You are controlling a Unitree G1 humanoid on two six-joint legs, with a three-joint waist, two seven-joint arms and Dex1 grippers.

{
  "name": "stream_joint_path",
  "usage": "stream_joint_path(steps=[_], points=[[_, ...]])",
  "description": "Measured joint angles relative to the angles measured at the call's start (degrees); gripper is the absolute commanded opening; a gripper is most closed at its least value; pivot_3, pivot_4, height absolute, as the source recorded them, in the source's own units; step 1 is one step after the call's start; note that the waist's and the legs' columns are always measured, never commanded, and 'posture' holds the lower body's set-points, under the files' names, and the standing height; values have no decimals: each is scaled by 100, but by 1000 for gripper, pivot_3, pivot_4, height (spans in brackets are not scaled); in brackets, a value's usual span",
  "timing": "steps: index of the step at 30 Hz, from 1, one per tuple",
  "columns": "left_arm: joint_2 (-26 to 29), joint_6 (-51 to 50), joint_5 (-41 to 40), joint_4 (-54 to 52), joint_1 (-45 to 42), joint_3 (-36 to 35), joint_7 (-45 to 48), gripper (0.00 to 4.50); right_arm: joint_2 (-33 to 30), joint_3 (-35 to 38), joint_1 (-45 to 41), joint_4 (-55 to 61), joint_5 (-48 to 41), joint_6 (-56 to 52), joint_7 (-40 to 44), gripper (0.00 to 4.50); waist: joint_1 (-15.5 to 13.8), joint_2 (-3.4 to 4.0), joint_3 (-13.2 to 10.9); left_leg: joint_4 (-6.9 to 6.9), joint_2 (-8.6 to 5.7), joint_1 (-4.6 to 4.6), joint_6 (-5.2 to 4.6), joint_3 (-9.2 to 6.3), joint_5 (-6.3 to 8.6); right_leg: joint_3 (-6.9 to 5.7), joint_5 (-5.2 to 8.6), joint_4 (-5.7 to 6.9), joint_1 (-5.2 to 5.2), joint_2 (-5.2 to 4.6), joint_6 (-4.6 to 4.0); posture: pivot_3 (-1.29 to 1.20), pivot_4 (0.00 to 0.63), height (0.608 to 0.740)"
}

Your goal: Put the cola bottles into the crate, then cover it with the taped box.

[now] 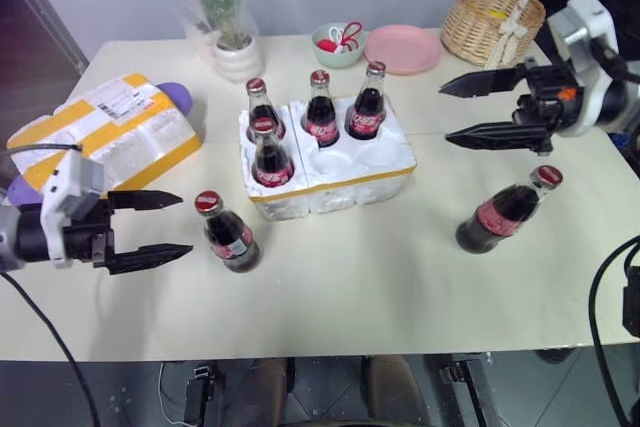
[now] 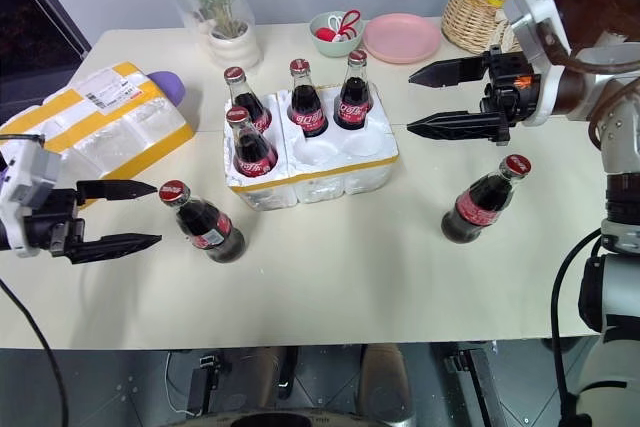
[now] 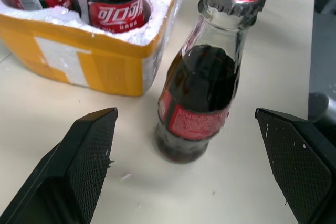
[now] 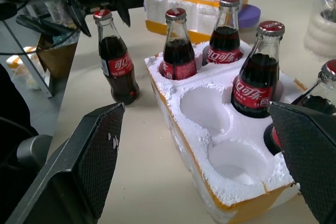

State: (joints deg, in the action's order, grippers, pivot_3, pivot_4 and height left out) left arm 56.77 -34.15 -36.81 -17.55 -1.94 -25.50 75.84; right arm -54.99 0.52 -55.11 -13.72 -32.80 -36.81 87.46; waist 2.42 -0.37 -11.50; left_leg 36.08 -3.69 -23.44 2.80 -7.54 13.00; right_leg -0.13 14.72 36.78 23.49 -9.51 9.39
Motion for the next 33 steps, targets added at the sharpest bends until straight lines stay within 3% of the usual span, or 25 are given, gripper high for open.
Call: stream_joint_path(steps=[11, 24, 26, 29, 33], points=[[-316, 460, 184, -159, 159, 652, -366, 4398, -55, -4, -70, 25, 41, -158, 244, 4500, -2, 0, 0, 1, 0, 0, 0, 1, 0, 0, -1, -1, 0, 1, -1, 0, 150, 737], [-1053, 839, 501, -36, -96, 1404, -1108, 4398, -107, 0, 6, 325, 56, -276, 294, 4500, -7, 1, 0, 3, 0, 0, 0, 2, 0, 0, -1, -1, -1, 1, 0, 0, 150, 737], [-1079, 835, 495, -29, -98, 1441, -1151, 3881, -107, 6, 39, 349, 54, -276, 274, 4500, -7, 1, 0, 3, 0, 0, 0, 1, 0, 0, -1, -1, -1, 1, 0, 0, 150, 737], [-1071, 794, 409, -38, -94, 1409, -1171, 2744, -106, 36, 115, 393, 52, -261, 218, 4500, -9, 1, 0, 3, 0, 0, 0, 1, 0, 0, -1, -1, -1, 1, 0, 0, 150, 737], [-812, 439, 124, -138, -73, 1382, -1022, 2739, -106, 53, 237, 460, 40, -224, 169, 4500, -4, 1, 0, 1, 0, 0, 0, 1, 0, 0, -1, -2, -1, 1, 0, 0, 150, 737]])
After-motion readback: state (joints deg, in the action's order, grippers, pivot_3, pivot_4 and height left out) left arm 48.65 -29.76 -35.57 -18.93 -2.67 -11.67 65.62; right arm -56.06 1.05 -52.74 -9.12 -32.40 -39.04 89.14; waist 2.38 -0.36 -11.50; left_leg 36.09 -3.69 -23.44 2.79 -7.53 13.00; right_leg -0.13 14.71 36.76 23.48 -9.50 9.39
